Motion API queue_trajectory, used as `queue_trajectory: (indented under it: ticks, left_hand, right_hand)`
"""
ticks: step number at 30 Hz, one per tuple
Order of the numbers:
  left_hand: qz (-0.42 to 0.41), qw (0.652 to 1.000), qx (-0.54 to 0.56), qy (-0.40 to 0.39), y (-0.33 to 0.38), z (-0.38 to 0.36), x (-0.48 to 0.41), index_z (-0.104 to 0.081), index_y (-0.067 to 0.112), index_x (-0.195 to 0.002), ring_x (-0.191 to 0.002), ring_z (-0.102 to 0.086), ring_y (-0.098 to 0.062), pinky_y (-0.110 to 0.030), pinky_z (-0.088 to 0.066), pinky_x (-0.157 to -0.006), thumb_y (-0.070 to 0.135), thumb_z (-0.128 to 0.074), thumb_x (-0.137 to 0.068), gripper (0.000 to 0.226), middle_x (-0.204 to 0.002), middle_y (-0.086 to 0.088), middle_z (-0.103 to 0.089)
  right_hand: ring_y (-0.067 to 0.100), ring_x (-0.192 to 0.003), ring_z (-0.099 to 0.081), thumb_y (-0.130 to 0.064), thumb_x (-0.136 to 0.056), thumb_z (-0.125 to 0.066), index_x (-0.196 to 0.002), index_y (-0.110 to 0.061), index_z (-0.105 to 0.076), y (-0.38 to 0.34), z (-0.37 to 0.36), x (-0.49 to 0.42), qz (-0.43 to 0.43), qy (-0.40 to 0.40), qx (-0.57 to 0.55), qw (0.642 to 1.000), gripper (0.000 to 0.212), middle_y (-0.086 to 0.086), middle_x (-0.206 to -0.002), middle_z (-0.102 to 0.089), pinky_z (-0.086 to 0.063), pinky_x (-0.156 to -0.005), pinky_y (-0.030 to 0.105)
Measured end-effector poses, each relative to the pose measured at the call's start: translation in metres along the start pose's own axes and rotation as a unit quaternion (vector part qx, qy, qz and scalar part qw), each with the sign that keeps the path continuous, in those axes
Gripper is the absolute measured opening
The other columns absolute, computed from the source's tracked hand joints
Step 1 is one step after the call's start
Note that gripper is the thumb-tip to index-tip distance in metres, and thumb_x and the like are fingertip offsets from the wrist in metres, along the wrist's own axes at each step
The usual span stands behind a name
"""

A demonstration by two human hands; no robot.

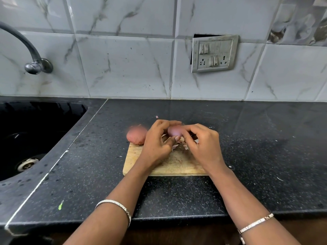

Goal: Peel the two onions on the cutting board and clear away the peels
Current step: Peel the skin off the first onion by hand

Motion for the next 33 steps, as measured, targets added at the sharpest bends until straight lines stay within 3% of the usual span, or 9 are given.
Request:
queue_trajectory:
  ticks: [9,13,19,24,30,33]
  left_hand:
    - [-0.003,0.999,-0.034,-0.015,0.003,0.000,0.001,-0.072,0.022,-0.125,-0.107,-0.064,-0.010,-0.038,-0.059,-0.093,0.027,-0.073,-0.084,0.041,-0.114,0.001,-0.063]
    - [0.005,1.000,-0.006,-0.015,0.003,0.000,0.001,-0.070,0.018,-0.125,-0.109,-0.064,-0.009,-0.033,-0.060,-0.091,0.024,-0.073,-0.086,0.040,-0.119,0.001,-0.062]
    - [0.004,1.000,0.000,-0.004,0.007,0.001,0.002,-0.068,0.018,-0.124,-0.111,-0.065,-0.012,-0.034,-0.060,-0.090,0.027,-0.072,-0.085,0.040,-0.121,0.004,-0.061]
    - [0.002,1.000,-0.019,0.004,0.005,0.003,0.002,-0.069,0.018,-0.126,-0.111,-0.062,-0.013,-0.036,-0.061,-0.089,0.023,-0.071,-0.086,0.040,-0.118,0.001,-0.059]
    - [-0.001,1.000,-0.009,0.009,0.004,0.003,0.002,-0.069,0.020,-0.128,-0.109,-0.061,-0.004,-0.018,-0.056,-0.086,0.012,-0.075,-0.090,0.039,-0.118,0.002,-0.061]
    - [0.013,1.000,0.012,0.014,0.001,0.003,0.002,-0.068,0.020,-0.129,-0.111,-0.062,-0.006,-0.020,-0.056,-0.087,0.010,-0.075,-0.090,0.041,-0.120,0.004,-0.062]
  right_hand:
    - [0.014,-0.070,-0.060,-0.012,-0.089,-0.071,-0.087,-0.010,-0.068,0.001,-0.004,0.001,-0.008,0.000,0.039,0.999,0.005,-0.001,-0.083,-0.066,-0.051,-0.060,0.033]
    - [0.014,-0.072,-0.058,-0.012,-0.090,-0.070,-0.088,-0.009,-0.065,0.002,-0.005,0.001,-0.019,0.007,0.042,0.999,0.006,0.000,-0.084,-0.065,-0.047,-0.061,0.029]
    - [0.013,-0.074,-0.059,-0.010,-0.092,-0.067,-0.089,-0.011,-0.066,0.007,0.000,0.001,-0.054,0.016,0.013,0.998,0.003,-0.002,-0.085,-0.065,-0.051,-0.065,0.035]
    - [0.011,-0.082,-0.064,-0.009,-0.094,-0.066,-0.100,-0.010,-0.073,-0.005,0.002,0.001,-0.015,-0.006,-0.019,1.000,0.009,-0.001,-0.093,-0.071,-0.052,-0.072,0.028]
    - [0.015,-0.079,-0.067,-0.011,-0.092,-0.070,-0.099,-0.010,-0.075,-0.004,0.000,0.001,0.011,-0.017,-0.002,1.000,0.009,0.001,-0.091,-0.072,-0.057,-0.069,0.037]
    - [0.016,-0.078,-0.067,-0.011,-0.093,-0.069,-0.098,-0.009,-0.075,-0.003,-0.002,0.001,0.018,-0.018,0.014,1.000,0.008,0.002,-0.091,-0.072,-0.057,-0.068,0.036]
Point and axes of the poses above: each hand's wrist, its own x-axis away from the middle knuckle, its own z-axis out of the back of the hand, y = z × x, the point moved 5 cm from there along -x, towards the middle knuckle
